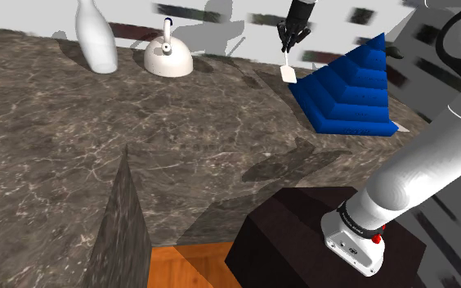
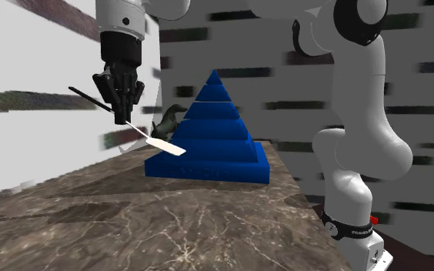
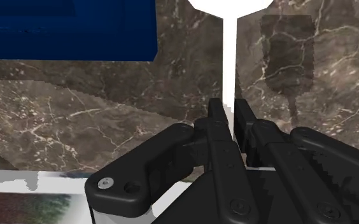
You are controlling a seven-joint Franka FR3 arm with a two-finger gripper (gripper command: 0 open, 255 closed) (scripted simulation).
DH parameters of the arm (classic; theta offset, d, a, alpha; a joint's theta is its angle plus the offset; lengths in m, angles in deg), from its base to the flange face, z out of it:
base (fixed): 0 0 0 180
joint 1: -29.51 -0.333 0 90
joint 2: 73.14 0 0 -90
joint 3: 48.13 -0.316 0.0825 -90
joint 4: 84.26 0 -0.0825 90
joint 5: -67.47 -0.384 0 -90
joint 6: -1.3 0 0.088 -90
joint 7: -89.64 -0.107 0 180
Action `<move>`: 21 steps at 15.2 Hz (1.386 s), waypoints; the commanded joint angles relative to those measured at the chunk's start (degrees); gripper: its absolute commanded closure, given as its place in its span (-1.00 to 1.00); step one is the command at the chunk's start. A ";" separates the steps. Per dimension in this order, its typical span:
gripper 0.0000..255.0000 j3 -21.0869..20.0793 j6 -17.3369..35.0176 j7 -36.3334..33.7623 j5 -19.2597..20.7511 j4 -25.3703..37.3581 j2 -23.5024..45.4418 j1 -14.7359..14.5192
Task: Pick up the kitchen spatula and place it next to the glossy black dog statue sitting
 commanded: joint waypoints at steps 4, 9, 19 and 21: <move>1.00 -0.04 -4.20 0.00 0.00 5.00 0.82 -0.05; 1.00 -0.05 -8.48 0.08 0.02 10.51 2.04 -0.07; 1.00 -0.09 -18.04 0.22 0.11 24.25 6.23 -0.14; 1.00 -0.09 -20.22 0.26 0.14 27.68 7.48 -0.16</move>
